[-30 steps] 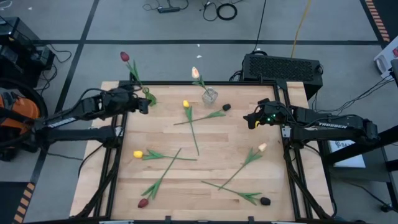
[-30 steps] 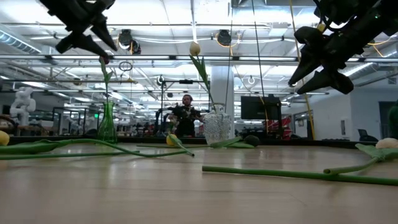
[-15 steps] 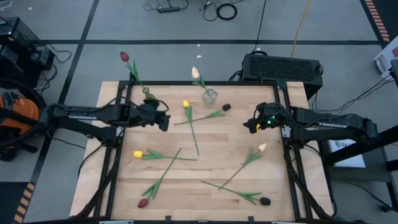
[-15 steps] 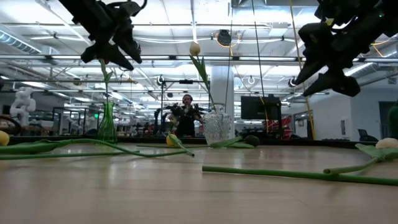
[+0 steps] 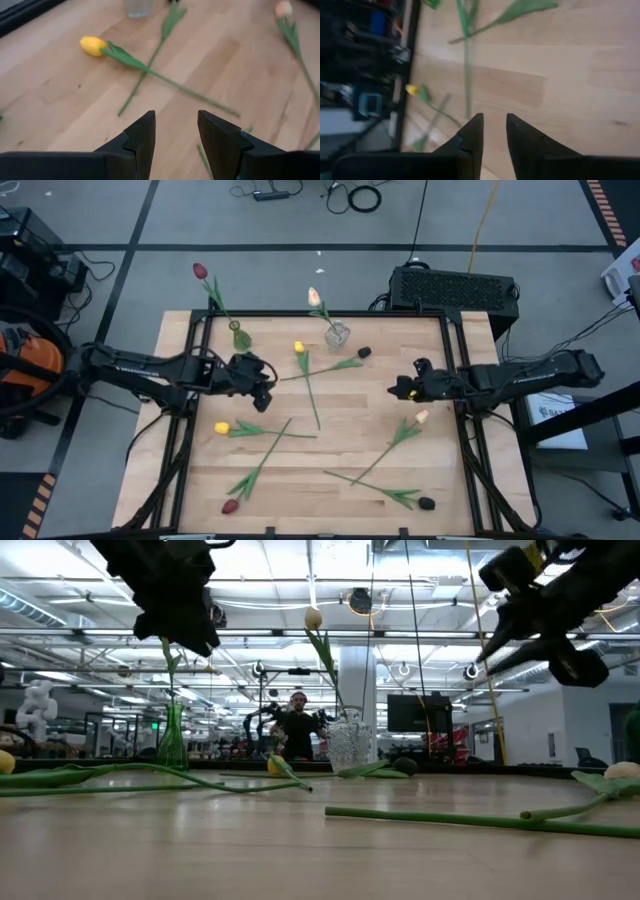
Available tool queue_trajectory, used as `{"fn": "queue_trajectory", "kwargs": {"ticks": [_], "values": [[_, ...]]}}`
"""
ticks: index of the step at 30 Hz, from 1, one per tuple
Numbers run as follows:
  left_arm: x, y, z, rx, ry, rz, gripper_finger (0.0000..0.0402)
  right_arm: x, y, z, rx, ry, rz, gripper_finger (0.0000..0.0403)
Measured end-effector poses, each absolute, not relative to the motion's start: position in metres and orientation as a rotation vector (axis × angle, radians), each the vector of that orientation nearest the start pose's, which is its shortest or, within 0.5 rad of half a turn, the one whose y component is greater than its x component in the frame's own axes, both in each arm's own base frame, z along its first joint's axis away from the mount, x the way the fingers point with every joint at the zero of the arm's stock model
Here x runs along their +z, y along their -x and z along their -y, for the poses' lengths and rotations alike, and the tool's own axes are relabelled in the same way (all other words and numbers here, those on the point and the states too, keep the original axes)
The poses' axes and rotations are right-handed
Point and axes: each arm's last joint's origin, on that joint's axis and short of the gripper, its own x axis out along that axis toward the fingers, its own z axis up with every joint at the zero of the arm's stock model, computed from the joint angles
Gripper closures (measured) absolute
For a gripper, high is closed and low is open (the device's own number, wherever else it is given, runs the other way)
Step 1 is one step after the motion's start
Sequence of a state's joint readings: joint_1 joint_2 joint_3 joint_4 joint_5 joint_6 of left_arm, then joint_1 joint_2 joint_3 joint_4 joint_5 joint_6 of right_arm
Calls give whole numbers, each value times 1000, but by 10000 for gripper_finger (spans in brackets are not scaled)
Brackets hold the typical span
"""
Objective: Sort flowers into vase by color
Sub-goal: Put the light pink tulip into the transparent vase
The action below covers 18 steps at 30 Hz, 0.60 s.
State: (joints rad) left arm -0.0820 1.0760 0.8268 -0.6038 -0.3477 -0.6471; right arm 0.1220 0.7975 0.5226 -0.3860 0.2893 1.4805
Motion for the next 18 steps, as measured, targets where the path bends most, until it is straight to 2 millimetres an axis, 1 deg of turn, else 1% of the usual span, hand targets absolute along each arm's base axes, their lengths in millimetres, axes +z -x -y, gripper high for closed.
{"fn": "queue_trajectory", "kwargs": {"ticks": [2, 4, 8, 13, 16, 18], "values": [[260, -207, 12, 491, 405, -749, 246, 227, -172, -18, -608, -1310, -374, 346], [259, -205, 15, 481, 392, -774, 246, 230, -183, -25, -630, -1318, -389, 365], [258, -203, 20, 459, 364, -803, 246, 240, -211, -41, -704, -1300, -492, 396], [255, -200, 21, 415, 308, -858, 246, 255, -241, -66, -871, -1256, -693, 399], [254, -198, 22, 386, 281, -896, 246, 259, -252, -82, -1005, -1223, -810, 401], [253, -196, 22, 380, 268, -924, 246, 261, -256, -90, -1102, -1209, -842, 402]]}}
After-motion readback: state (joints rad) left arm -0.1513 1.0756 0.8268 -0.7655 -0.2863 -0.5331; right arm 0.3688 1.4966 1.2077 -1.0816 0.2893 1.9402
